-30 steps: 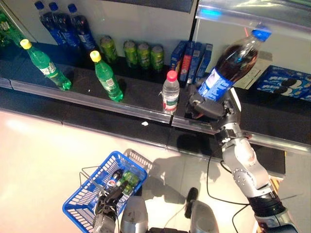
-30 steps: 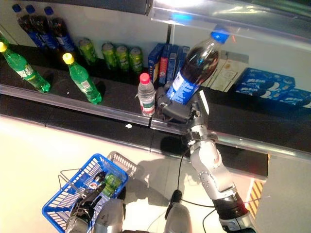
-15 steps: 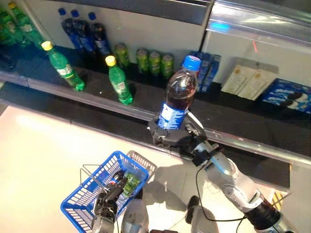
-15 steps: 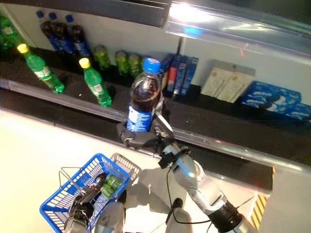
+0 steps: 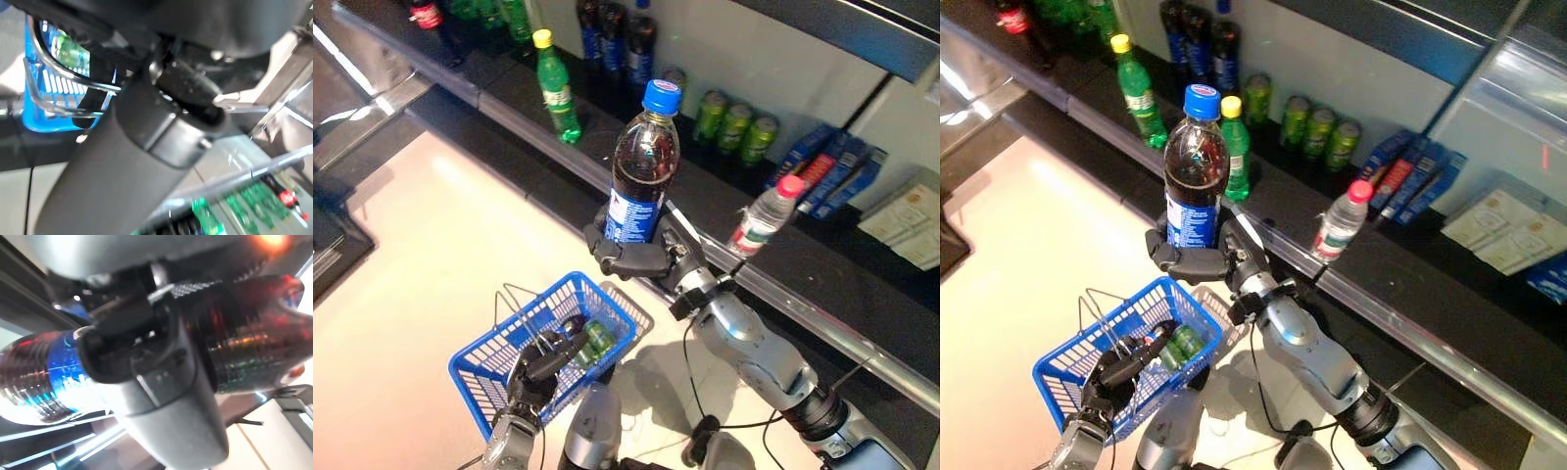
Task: Pick up the drink and place into the basket.
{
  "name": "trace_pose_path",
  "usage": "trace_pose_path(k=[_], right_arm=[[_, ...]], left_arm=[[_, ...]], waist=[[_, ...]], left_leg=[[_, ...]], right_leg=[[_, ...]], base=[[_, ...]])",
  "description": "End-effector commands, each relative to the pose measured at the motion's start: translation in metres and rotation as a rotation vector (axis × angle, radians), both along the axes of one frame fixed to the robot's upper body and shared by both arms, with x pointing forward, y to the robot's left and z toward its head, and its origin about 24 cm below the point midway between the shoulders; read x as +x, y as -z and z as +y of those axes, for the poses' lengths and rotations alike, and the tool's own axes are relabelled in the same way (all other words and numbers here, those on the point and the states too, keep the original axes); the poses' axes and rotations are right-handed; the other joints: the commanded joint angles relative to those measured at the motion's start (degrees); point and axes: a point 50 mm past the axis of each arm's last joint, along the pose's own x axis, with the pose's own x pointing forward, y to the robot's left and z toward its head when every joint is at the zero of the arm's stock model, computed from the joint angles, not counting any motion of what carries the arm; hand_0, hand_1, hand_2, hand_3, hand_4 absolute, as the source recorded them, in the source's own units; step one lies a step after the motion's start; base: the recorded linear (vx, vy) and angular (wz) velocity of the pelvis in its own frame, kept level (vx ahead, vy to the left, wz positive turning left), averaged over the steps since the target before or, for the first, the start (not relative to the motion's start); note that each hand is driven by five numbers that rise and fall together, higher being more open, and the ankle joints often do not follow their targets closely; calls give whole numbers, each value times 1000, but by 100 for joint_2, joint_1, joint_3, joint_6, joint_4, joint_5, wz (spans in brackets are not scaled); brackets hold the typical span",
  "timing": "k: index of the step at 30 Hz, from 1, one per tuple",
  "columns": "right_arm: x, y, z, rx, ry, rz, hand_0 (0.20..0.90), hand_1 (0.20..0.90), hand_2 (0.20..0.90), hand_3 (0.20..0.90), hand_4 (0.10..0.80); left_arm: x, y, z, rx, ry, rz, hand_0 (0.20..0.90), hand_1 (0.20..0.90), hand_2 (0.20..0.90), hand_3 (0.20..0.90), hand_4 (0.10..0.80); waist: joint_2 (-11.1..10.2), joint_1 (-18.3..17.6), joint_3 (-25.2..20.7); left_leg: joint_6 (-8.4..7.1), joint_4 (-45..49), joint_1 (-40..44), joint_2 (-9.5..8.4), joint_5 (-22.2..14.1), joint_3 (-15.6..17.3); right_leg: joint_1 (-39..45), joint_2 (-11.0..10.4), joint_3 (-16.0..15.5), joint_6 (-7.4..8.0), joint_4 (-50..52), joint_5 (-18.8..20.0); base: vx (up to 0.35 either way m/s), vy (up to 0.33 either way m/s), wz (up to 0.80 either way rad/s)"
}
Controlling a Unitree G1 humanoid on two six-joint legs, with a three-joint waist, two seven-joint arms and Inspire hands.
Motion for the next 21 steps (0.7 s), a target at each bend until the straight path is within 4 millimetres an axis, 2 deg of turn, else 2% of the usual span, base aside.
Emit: trace_pose_path(k=[1, 7, 14, 21], right_arm=[[-2, -59, 28, 145, -42, -273, 300, 300, 300, 200, 100], [8, -47, 24, 146, 24, -213, 300, 300, 300, 200, 100], [18, -39, 26, 116, 74, -190, 300, 300, 300, 200, 100], [35, -5, 35, 53, 119, -46, 300, 300, 300, 200, 100]], left_arm=[[32, -138, -23, -16, 361, -815, 300, 300, 300, 200, 100], [29, -182, -42, -12, 574, -1001, 300, 300, 300, 200, 100], [21, -202, -51, -6, 812, -1103, 300, 300, 300, 200, 100], [9, -222, -54, -9, 982, -1228, 300, 300, 300, 200, 100]], waist=[[250, 174, -858], [247, 314, -664], [254, 500, -511], [204, 767, -473]], left_leg=[[71, 558, -300, -7, 231, -242], [85, 611, -504, -83, 195, -347], [89, 755, -679, -203, 155, -507], [106, 893, -816, -310, 45, -582]], right_leg=[[223, 146, -162, -539, -73, 162], [198, 111, -302, -460, -95, 217], [272, 52, -475, -393, -94, 247], [396, -42, -677, -343, -81, 213]], base=[[-5, -20, 36], [-14, -16, 17], [16, -46, 17], [74, -38, 14]])
